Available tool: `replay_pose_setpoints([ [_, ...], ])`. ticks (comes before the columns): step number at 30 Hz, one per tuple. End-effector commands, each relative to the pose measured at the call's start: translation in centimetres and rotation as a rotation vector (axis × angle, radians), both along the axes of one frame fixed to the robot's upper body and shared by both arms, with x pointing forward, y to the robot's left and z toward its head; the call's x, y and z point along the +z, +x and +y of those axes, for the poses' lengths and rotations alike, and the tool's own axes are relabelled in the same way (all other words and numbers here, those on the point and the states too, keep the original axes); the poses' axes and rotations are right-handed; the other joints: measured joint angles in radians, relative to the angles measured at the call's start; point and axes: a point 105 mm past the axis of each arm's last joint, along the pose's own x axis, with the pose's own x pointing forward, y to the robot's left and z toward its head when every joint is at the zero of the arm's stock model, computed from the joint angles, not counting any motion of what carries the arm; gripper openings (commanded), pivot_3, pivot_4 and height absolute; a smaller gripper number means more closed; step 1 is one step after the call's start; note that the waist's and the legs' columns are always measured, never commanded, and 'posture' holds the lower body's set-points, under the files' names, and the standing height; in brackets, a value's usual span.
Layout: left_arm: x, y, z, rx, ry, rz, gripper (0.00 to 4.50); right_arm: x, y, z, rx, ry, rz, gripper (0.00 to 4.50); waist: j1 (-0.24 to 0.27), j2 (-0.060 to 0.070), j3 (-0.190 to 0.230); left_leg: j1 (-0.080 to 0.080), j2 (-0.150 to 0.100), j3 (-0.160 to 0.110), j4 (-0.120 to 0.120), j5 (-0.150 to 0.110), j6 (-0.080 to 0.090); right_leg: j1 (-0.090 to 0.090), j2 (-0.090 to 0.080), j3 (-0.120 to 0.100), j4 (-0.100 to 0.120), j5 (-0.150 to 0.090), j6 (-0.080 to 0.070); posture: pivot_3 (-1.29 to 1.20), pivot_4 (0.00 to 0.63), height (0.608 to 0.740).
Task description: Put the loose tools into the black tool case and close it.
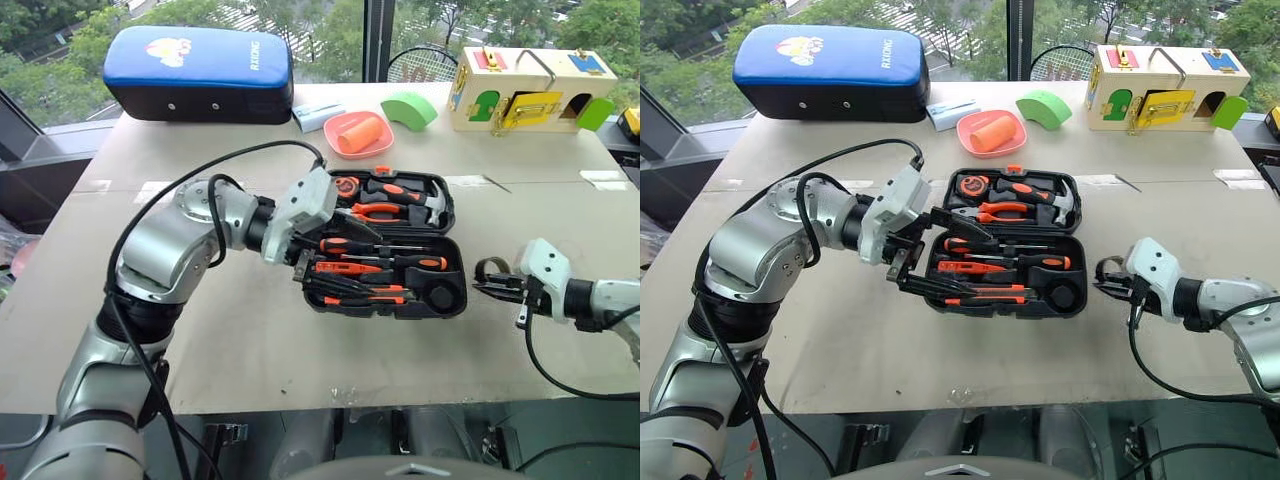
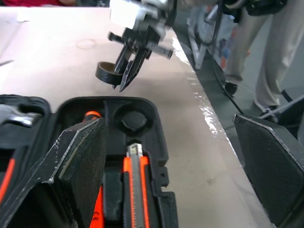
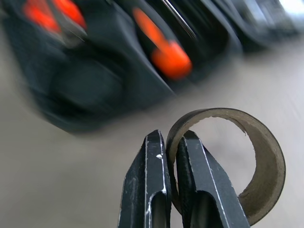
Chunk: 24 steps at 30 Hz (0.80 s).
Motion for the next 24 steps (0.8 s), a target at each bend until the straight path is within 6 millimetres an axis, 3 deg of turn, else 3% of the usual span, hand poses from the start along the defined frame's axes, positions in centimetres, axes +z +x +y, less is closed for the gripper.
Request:
replay_pose_setpoints([
  [1,-0.6,-0.9,0.6,-0.046,0.058,-0.046,4.50,3.3,-2.3,3.6,0.254,0.037,-0.029,0.02,-0.002,0.000,0.000,0.000,0.000,0.000,0.000,0.000,0.000,0.000,0.000,0.000,0.000,0.000,0.000,0.00,0.150,0.735],
  [5,-0.9,-0.9,0.8,-0.046,0.072,-0.056,4.50,2.1,-2.5,5.4,0.338,-0.038,-0.015,0.02,0.006,0.000,0.000,-0.001,0.000,-0.001,0.001,0.000,0.000,0.000,0.000,-0.001,-0.001,0.000,0.000,0.00,0.150,0.735],
  [9,-1.1,-0.9,1.2,-0.032,0.072,-0.052,4.50,1.3,-0.8,5.2,0.291,-0.098,-0.061,0.02,0.004,0.000,0.000,-0.002,0.000,-0.002,0.001,0.000,0.000,0.000,0.000,-0.002,-0.002,0.000,0.000,0.00,0.150,0.735],
  [24,-1.8,-1.2,1.4,-0.006,0.054,-0.065,4.50,-2.3,-1.2,4.3,0.269,-0.177,0.065,0.02,0.004,0.000,0.000,-0.002,0.000,-0.002,0.001,0.000,0.000,-0.001,0.000,-0.002,-0.002,0.000,0.000,0.00,0.150,0.735],
])
